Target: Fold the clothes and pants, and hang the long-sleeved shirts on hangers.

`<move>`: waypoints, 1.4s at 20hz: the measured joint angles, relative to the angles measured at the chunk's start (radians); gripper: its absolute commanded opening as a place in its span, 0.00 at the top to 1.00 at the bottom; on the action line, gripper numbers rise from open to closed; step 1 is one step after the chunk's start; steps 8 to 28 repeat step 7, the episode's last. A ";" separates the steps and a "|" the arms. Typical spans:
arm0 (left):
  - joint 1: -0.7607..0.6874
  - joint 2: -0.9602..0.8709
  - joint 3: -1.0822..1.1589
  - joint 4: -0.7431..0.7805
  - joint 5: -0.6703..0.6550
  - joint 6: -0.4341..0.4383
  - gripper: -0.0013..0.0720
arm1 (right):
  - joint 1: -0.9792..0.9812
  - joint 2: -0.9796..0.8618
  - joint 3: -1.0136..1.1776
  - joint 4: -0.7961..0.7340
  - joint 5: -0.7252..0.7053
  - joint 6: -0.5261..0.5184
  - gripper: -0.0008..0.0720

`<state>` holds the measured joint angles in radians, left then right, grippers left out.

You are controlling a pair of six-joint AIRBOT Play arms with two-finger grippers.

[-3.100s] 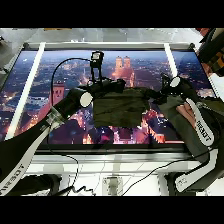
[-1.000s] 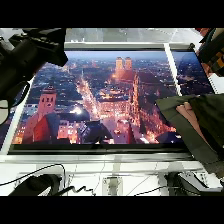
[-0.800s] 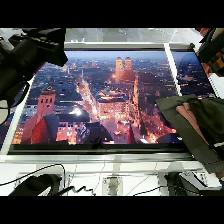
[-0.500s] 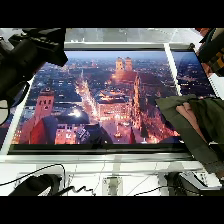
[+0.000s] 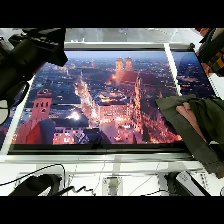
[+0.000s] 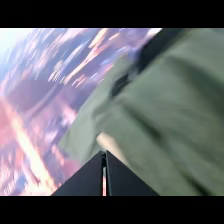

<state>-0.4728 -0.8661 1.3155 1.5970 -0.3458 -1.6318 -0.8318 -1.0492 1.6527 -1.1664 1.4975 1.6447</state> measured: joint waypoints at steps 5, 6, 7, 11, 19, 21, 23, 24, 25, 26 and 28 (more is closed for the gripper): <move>0.000 0.000 0.000 0.000 0.000 0.000 0.66 | 0.494 0.000 0.000 -0.254 -0.093 -0.056 0.95; 0.000 0.000 0.000 0.000 0.000 0.000 0.66 | 0.576 0.000 0.000 -0.308 -0.115 -0.060 0.95; 0.000 0.000 0.000 0.000 0.000 0.000 0.66 | 0.640 0.000 0.000 -0.348 -0.136 -0.064 0.95; 0.000 0.000 0.000 0.000 0.000 0.000 0.66 | 0.640 0.000 0.000 -0.348 -0.136 -0.064 0.95; 0.000 0.000 0.000 0.000 0.000 0.000 0.66 | 0.640 0.000 0.000 -0.348 -0.136 -0.064 0.95; 0.000 0.000 0.000 0.000 0.000 0.000 0.66 | 0.640 0.000 0.000 -0.348 -0.136 -0.064 0.95; 0.000 0.000 0.000 0.000 0.000 0.000 0.66 | 0.640 0.000 0.000 -0.348 -0.136 -0.064 0.95; 0.000 0.000 0.000 0.000 0.000 0.000 0.66 | 0.640 0.000 0.000 -0.348 -0.136 -0.064 0.95; 0.000 0.000 0.000 0.000 0.000 0.000 0.66 | 0.640 0.000 0.000 -0.348 -0.136 -0.064 0.95; 0.000 0.000 0.000 0.000 0.000 0.000 0.66 | 0.640 0.000 0.000 -0.348 -0.136 -0.064 0.95; 0.000 0.000 0.000 0.000 0.000 0.000 0.66 | 0.640 0.000 0.000 -0.348 -0.136 -0.064 0.95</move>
